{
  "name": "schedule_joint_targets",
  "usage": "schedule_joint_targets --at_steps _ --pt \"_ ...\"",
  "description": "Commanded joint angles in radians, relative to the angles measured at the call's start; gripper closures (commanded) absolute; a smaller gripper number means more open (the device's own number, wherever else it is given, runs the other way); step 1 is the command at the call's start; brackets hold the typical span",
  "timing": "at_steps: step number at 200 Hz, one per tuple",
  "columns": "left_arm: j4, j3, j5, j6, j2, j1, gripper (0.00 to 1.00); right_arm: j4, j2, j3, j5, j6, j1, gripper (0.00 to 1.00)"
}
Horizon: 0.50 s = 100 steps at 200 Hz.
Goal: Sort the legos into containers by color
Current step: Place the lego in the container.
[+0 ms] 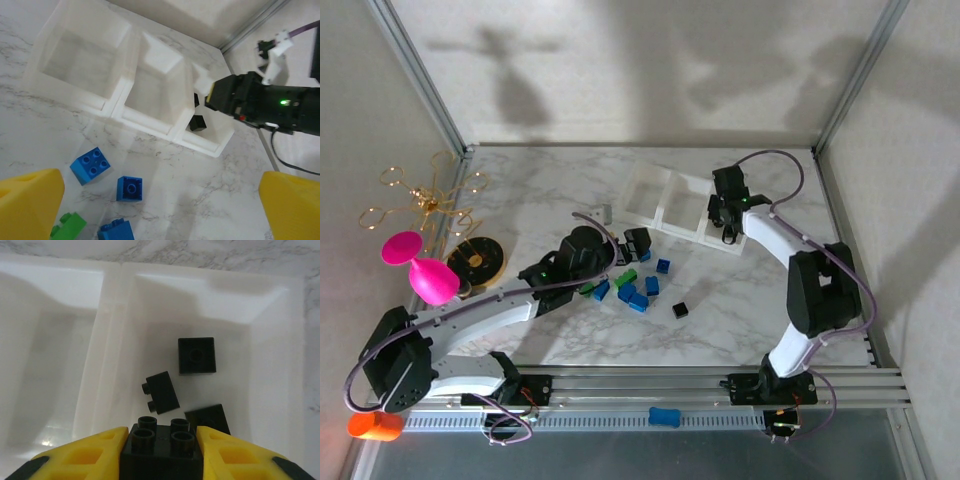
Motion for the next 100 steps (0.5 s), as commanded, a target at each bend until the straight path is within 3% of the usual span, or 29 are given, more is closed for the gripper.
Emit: schedule_joint_targets --at_steps 1,100 --pt "0.047 0.043 0.024 0.026 0.026 -0.003 0.0 0.036 0.038 0.036 -0.026 -0.021 -0.015 0.63" --pt "0.064 0.068 0.056 0.033 0.074 -0.002 0.01 0.043 0.058 0.026 -0.058 -0.021 -0.04 0.53"
